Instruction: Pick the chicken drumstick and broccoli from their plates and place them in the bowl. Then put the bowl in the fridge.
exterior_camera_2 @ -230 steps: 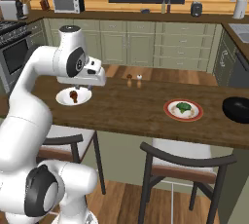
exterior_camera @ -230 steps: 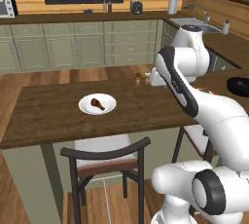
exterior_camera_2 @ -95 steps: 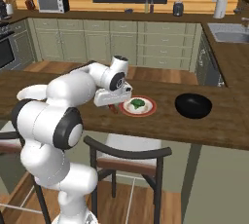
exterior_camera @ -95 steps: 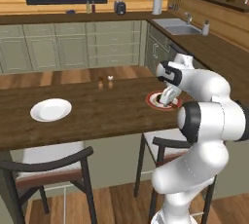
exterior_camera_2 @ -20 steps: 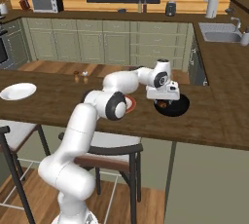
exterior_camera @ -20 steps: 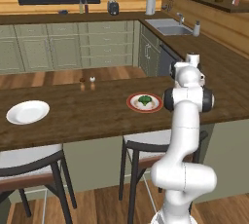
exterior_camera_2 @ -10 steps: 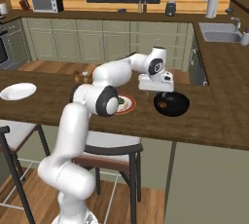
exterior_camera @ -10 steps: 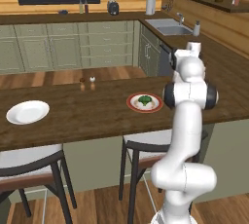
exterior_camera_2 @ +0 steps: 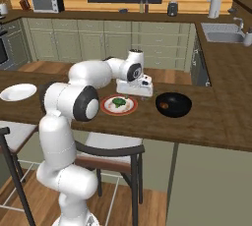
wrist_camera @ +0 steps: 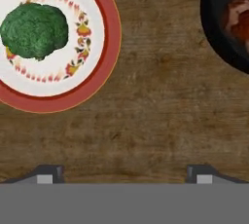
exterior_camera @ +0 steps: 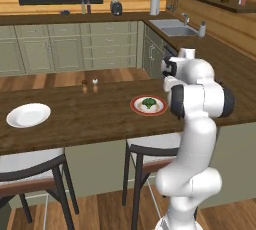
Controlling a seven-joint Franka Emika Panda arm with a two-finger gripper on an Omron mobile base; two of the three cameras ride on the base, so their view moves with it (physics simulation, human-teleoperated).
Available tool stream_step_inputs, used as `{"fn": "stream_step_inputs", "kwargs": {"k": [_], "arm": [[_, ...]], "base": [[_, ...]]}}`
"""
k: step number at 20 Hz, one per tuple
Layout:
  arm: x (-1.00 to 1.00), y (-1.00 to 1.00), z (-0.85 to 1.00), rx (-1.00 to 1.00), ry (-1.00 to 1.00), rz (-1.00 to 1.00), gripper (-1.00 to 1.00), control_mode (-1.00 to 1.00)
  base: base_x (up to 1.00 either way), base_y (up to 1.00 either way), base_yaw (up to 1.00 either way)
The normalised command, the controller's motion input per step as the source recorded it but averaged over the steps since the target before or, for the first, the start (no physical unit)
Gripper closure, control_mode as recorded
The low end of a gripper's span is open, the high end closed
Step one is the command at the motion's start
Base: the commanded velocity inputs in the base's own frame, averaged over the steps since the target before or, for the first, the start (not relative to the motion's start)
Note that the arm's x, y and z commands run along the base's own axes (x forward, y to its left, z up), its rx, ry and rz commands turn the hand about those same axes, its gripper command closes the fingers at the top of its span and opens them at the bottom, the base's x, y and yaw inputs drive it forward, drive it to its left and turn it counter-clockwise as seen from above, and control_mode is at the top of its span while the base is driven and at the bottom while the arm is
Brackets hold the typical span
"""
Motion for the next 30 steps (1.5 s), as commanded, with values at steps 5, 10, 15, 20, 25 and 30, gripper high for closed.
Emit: {"fn": "stream_step_inputs", "kwargs": {"k": [5,10,15,20,25,30], "arm": [[0.24,1.00,0.00,-0.02,-0.03,0.00,-1.00,-1.00],[0.02,0.83,0.00,-0.14,-0.04,0.25,-1.00,-1.00],[0.26,0.09,0.00,-0.20,-0.06,0.44,-1.00,-1.00],[0.70,0.00,-0.01,-0.18,0.00,0.35,-1.00,-1.00],[0.85,0.13,-0.04,-0.15,0.08,0.20,-1.00,-1.00],[0.09,0.07,-0.41,-0.18,0.19,0.14,-1.00,-1.00]], "base": [[0.00,0.00,0.00],[0.00,0.00,0.00],[0.00,0.00,0.00],[0.00,0.00,0.00],[0.00,0.00,0.00],[0.00,0.00,0.00]]}}
